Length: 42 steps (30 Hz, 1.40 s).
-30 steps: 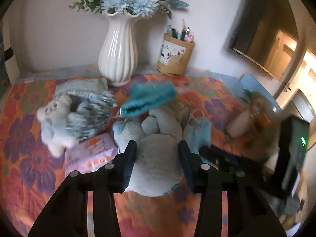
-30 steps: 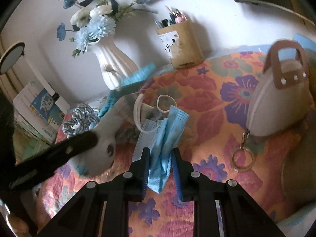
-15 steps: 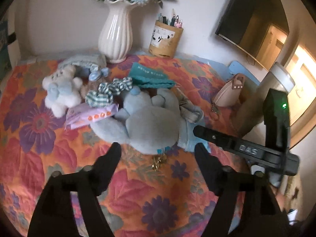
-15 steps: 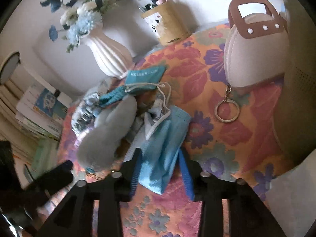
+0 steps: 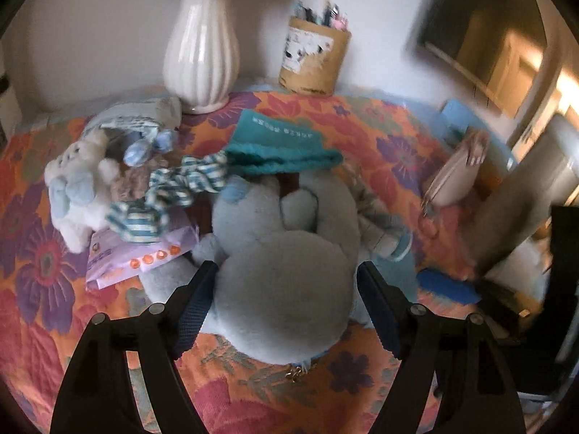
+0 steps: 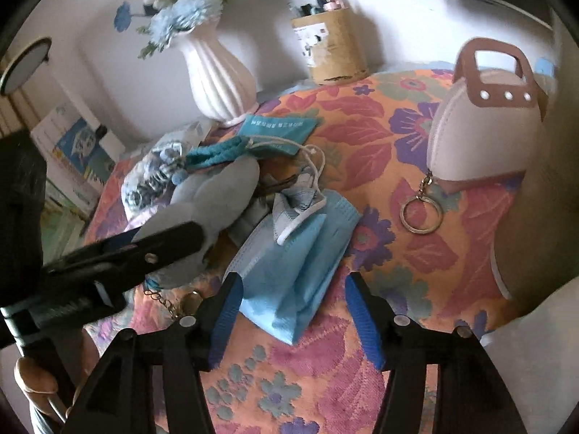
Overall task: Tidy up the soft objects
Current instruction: 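Grasp the blue face mask with right tool while left tool grasps grey plush toy, then carry the face mask and grey plush toy with both tools to the bowl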
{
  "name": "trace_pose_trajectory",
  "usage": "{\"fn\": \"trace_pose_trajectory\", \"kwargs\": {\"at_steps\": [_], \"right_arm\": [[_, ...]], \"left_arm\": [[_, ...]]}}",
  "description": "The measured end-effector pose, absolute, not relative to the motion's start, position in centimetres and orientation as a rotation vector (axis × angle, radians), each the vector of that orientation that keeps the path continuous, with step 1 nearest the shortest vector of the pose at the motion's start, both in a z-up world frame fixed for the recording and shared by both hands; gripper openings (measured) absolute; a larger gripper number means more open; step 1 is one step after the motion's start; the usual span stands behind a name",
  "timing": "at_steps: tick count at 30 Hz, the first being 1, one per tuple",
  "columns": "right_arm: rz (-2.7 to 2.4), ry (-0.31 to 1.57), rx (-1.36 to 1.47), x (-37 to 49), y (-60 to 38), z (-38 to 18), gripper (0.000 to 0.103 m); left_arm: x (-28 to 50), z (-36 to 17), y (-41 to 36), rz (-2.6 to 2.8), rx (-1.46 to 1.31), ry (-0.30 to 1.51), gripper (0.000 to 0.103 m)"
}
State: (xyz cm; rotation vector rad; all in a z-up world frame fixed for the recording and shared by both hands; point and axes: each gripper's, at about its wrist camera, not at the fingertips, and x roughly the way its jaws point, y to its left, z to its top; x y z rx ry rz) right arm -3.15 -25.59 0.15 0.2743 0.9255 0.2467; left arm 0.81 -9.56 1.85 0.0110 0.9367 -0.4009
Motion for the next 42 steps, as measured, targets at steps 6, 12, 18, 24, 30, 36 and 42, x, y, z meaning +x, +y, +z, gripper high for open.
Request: {"fn": "trace_pose_trajectory", "kwargs": {"at_steps": [6, 12, 18, 24, 30, 36, 42], "right_arm": [[0.233, 0.925, 0.157, -3.2, -23.6, 0.1, 0.073], [0.197, 0.951, 0.207, -2.0, -23.4, 0.1, 0.084], [0.091, 0.934, 0.116, -1.2, -21.5, 0.3, 0.043], [0.167, 0.882, 0.242, -4.3, -23.1, 2.7, 0.029], [0.219, 0.847, 0.319, -7.3, -24.5, 5.3, 0.029], [0.243, 0.818, 0.354, -9.5, -25.3, 6.9, 0.029], [0.255, 0.784, 0.365, -11.4, -26.2, 8.3, 0.029]], "left_arm": [[1.0, 1.5, -9.8, -0.377, 0.083, 0.921, 0.063], [-1.0, 4.5, -6.2, -0.524, -0.165, 0.902, 0.062], [-3.1, 8.0, -1.1, -0.621, -0.371, 0.857, 0.062], [-4.4, 10.2, 1.3, -0.588, -0.401, 0.789, 0.062], [-5.6, 10.9, 1.3, -0.575, -0.39, 0.768, 0.062], [-6.9, 11.4, -0.1, -0.581, -0.336, 0.762, 0.062], [-8.7, 12.5, -2.8, -0.594, -0.251, 0.738, 0.062]]}}
